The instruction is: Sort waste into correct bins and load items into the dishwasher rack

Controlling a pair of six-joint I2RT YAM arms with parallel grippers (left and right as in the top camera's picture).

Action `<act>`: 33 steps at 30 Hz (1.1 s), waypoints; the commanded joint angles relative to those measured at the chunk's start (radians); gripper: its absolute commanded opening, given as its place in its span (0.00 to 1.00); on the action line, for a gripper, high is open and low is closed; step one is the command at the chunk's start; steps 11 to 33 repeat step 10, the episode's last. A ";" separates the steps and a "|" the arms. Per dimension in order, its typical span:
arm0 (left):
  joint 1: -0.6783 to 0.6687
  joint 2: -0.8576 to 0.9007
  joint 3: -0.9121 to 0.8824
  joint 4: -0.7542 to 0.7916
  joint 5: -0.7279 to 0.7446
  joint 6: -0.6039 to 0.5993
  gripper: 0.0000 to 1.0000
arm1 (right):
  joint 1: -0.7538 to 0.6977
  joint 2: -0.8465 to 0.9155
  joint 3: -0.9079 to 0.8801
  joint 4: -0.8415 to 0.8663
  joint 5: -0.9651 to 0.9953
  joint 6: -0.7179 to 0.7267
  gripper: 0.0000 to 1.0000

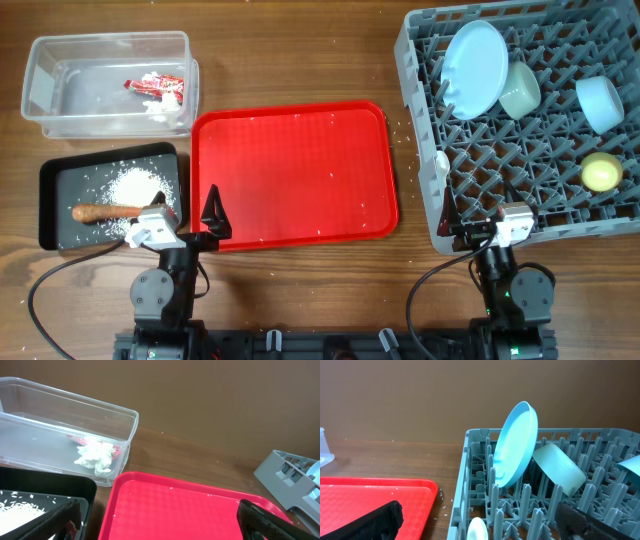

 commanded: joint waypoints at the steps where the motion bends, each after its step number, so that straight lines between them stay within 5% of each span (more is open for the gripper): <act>1: 0.007 -0.009 -0.005 -0.001 0.016 0.020 1.00 | -0.006 -0.004 -0.001 0.002 -0.005 0.011 1.00; 33: 0.007 -0.009 -0.005 -0.001 0.016 0.020 1.00 | -0.006 -0.004 -0.001 0.002 -0.005 0.011 1.00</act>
